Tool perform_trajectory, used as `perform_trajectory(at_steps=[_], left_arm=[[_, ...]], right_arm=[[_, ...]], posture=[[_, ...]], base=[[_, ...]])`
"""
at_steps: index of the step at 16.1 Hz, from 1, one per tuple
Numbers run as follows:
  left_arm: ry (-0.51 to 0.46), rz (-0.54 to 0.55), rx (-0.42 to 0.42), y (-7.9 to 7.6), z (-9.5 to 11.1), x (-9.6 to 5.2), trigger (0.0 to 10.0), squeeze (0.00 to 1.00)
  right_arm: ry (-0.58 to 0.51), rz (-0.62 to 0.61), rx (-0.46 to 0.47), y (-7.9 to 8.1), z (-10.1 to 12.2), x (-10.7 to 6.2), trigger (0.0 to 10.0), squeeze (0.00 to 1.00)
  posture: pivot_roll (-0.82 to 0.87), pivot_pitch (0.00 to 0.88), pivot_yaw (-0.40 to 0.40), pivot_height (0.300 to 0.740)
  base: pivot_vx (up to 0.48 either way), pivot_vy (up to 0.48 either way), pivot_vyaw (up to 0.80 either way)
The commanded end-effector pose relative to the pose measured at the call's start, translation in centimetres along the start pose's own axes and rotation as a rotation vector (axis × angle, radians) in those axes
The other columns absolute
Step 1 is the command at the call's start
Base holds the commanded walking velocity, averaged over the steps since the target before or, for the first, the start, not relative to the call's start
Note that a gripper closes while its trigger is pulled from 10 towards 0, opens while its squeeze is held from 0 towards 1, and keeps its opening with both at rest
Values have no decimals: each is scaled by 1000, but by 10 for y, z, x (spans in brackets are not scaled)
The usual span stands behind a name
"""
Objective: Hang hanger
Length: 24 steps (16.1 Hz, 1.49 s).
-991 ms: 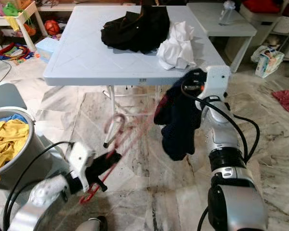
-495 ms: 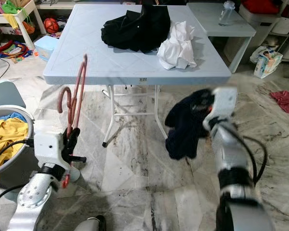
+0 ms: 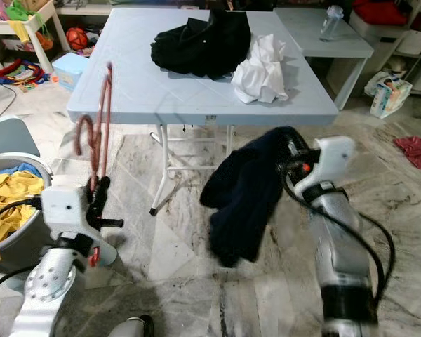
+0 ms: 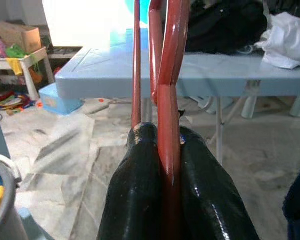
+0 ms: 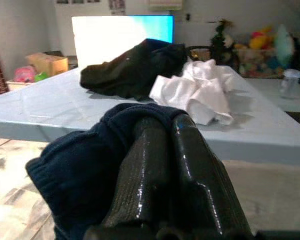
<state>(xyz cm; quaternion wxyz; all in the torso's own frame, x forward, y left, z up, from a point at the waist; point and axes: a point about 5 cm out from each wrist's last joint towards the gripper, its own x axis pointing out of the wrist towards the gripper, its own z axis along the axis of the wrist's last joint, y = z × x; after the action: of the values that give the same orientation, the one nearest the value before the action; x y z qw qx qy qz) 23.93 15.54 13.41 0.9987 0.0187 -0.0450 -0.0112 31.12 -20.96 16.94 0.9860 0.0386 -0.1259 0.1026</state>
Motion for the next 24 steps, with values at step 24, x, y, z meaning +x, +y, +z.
perform_trajectory(at_steps=[24], left_arm=[[-25,34,23,5,9,13,10000,0]], right_arm=[[-78,104,32,34,23,30,0,0]], posture=[[66,93,-93,740]], base=[[308,91,0]])
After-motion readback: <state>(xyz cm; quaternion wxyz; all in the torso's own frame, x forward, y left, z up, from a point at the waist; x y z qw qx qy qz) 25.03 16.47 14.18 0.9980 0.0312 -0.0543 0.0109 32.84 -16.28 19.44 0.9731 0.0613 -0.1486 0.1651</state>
